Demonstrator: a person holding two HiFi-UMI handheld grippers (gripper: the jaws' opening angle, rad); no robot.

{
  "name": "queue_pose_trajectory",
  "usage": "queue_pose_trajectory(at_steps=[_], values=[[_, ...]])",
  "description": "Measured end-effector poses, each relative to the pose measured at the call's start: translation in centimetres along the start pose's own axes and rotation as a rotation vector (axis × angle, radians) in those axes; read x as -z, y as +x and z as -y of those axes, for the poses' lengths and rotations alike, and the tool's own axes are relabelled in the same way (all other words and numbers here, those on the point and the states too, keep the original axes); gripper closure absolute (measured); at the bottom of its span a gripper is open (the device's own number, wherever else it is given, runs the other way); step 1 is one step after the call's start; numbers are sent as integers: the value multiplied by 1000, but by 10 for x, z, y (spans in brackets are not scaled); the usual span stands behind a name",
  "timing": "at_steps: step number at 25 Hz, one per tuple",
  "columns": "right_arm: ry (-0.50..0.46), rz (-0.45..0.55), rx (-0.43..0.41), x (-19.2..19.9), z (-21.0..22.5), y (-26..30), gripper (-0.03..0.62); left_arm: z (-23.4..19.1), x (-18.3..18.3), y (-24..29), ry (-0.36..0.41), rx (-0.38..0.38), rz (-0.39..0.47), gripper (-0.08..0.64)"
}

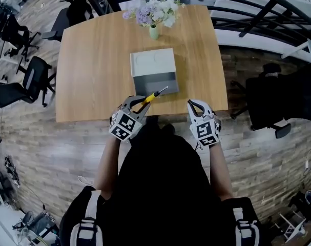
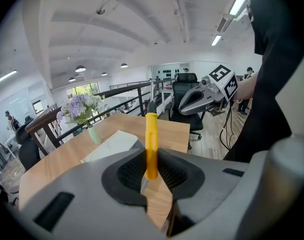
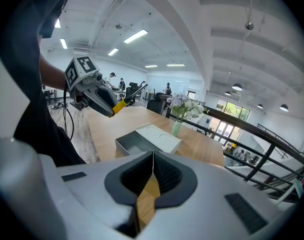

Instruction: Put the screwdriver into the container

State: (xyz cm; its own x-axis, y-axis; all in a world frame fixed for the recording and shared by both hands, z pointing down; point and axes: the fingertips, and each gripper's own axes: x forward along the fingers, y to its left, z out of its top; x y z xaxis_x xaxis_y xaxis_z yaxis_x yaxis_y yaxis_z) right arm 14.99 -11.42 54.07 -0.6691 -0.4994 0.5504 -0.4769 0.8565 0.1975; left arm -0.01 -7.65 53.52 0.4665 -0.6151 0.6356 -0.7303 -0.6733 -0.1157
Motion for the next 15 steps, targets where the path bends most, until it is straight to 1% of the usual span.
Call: queue_pose_trajectory(at_steps=[9, 13, 15], values=[[16, -32, 30, -3, 3, 5, 568, -13, 11, 12, 34, 51, -23, 476], [3, -51, 41, -11, 7, 6, 568, -16, 14, 19, 111, 89, -59, 476], [4, -62, 52, -13, 11, 7, 568, -18, 16, 22, 118, 111, -59, 476]])
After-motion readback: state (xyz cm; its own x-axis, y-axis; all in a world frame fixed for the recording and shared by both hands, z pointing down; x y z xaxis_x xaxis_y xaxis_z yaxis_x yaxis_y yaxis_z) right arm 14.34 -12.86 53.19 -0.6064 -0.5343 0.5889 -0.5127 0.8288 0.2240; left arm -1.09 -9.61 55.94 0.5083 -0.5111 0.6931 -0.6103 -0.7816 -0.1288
